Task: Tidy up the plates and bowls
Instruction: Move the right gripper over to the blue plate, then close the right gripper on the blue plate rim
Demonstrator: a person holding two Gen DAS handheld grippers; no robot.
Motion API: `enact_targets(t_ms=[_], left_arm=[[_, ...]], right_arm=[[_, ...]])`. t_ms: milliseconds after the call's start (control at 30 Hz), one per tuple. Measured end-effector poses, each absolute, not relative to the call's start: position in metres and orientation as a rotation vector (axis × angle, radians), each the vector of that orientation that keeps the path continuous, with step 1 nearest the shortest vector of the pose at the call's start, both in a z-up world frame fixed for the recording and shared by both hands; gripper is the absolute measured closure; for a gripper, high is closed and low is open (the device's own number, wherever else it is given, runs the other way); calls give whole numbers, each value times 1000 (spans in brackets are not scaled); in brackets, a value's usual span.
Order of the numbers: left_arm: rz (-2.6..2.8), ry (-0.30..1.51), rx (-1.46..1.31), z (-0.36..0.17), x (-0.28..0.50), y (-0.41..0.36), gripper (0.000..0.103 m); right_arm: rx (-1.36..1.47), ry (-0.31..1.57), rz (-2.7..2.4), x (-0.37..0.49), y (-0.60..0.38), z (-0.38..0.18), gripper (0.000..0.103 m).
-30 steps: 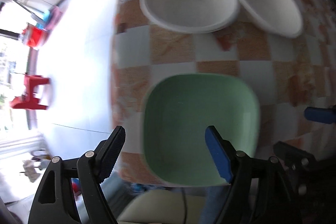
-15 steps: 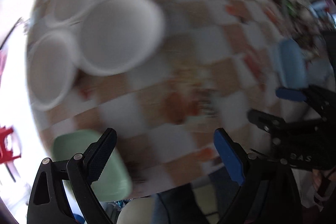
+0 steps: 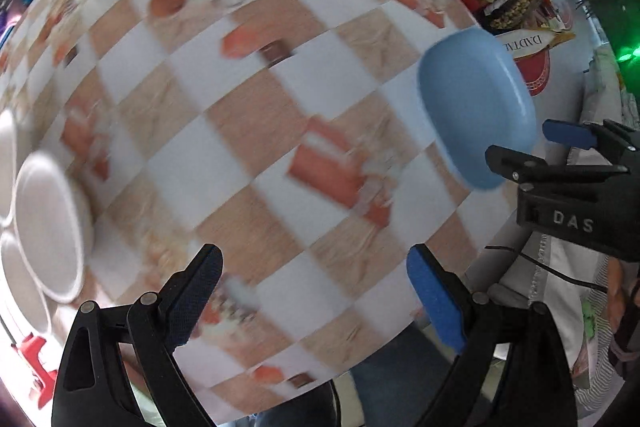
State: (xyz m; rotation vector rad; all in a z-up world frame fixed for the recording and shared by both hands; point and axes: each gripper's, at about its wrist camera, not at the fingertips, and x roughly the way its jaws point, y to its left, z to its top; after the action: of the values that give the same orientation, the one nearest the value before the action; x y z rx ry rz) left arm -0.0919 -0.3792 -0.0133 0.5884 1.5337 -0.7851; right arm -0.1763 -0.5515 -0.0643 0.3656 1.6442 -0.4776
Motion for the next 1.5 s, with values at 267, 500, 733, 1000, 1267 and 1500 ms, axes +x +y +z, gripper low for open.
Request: enact_targets(t_ms=[267, 500, 733, 1000, 1267, 1500], left_arm=[[-754, 1531, 564, -38, -90, -448, 8], [-707, 1561, 576, -70, -88, -483, 8], [-691, 1588, 579, -84, -82, -476, 8], [-662, 1567, 585, -79, -68, -423, 8], [-561, 1560, 522, -70, -49, -349, 8], [-507, 1592, 437, -72, -54, -342, 8]], right_arm=[[356, 1677, -578, -191, -587, -94, 22], [323, 1698, -537, -182, -597, -120, 22], [420, 1698, -451, -177, -595, -134, 22], [482, 1709, -342, -159, -550, -138, 22], [523, 1687, -192, -132, -479, -132, 22], [458, 1670, -222, -133, -488, -120, 22]])
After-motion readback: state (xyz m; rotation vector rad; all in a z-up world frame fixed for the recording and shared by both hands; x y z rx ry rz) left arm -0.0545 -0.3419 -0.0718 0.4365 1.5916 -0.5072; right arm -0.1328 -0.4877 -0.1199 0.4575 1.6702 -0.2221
